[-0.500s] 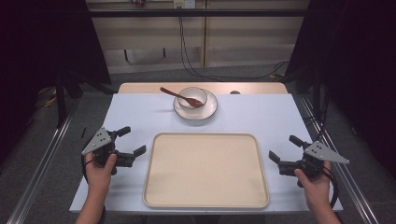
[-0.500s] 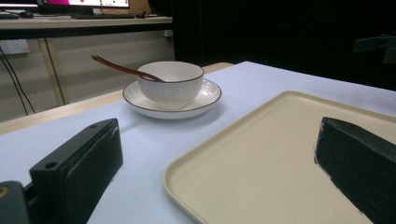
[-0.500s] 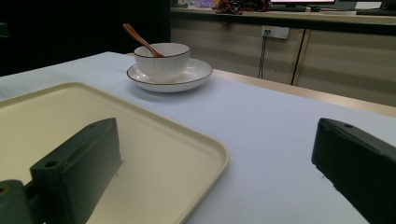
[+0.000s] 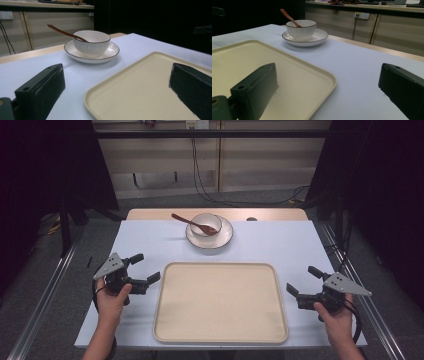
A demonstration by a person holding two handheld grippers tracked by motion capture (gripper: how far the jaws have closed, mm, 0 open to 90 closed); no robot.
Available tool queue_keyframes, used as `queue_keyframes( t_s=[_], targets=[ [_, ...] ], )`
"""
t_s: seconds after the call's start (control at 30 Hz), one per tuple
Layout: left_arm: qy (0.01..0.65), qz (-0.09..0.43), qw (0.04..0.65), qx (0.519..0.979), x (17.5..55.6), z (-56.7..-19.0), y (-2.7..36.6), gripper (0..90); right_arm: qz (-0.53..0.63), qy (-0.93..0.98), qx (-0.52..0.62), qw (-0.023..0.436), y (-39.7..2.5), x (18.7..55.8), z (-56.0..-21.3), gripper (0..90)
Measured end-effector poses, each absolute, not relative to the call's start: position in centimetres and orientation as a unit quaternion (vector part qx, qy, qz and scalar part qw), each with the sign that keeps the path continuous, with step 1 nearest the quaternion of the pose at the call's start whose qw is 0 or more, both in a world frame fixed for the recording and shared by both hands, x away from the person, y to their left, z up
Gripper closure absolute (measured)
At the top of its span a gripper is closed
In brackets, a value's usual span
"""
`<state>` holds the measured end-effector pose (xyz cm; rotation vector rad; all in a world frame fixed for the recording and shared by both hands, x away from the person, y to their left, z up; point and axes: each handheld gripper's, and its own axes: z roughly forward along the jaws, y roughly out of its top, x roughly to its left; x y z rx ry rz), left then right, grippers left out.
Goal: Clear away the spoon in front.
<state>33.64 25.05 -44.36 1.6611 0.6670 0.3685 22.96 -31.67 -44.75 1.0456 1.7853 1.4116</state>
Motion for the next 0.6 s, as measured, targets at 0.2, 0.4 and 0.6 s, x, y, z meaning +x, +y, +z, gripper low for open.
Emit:
queue_keyframes(
  t_s=[0.2, 0.4, 0.6],
  targets=[
    [0.287, 0.178, 0.598, 0.727, 34.8, -43.9, 24.1, 0.1, 0.529, 0.685, 0.394, 0.31, -31.5, 23.0, -44.9, 2.3],
    [0.299, 0.18, 0.583, 0.734, 36.4, -44.1, 23.0, 0.0, 0.532, 0.686, 0.389, 0.309, -31.4, 23.1, -44.9, 2.3],
    [0.308, 0.185, 0.58, 0.731, 38.5, -43.8, 21.8, 0.0, 0.532, 0.686, 0.39, 0.306, -31.4, 23.1, -44.9, 2.3]
  ],
)
